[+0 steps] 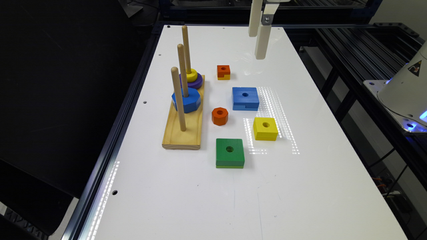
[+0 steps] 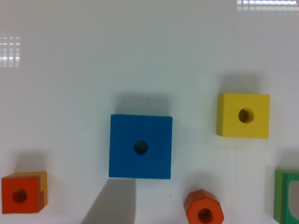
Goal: Pick up blue block.
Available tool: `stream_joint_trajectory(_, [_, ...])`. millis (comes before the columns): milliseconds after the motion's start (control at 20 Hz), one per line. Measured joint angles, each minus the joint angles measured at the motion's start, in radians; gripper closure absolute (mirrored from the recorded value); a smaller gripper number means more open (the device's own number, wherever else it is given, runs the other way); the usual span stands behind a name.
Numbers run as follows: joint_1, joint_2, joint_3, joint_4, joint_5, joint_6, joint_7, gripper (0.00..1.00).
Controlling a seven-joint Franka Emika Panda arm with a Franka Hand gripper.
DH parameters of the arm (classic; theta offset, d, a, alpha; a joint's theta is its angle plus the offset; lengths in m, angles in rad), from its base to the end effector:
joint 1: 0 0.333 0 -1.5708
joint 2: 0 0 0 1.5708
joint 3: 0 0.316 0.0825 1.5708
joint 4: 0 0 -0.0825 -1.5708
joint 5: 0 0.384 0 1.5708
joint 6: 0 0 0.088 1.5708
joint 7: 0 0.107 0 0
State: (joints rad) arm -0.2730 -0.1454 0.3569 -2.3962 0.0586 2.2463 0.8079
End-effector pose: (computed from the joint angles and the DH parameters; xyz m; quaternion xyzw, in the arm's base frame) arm 0.4724 0.0416 0.3685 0.9278 -0.3731 -0.0046 0.0050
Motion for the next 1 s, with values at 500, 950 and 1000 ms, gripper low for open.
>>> stream_joint_trajectory(500, [0.000, 0.000, 0.001, 0.000, 0.0000, 0.000, 0.000, 0.00])
stream_joint_trajectory(950, [-0.065, -0.009, -0.003, -0.015, -0.0053, 0.000, -0.057, 0.00])
stream_joint_trajectory(1000, [-0.068, -0.010, -0.003, -0.017, -0.0053, 0.000, -0.059, 0.00])
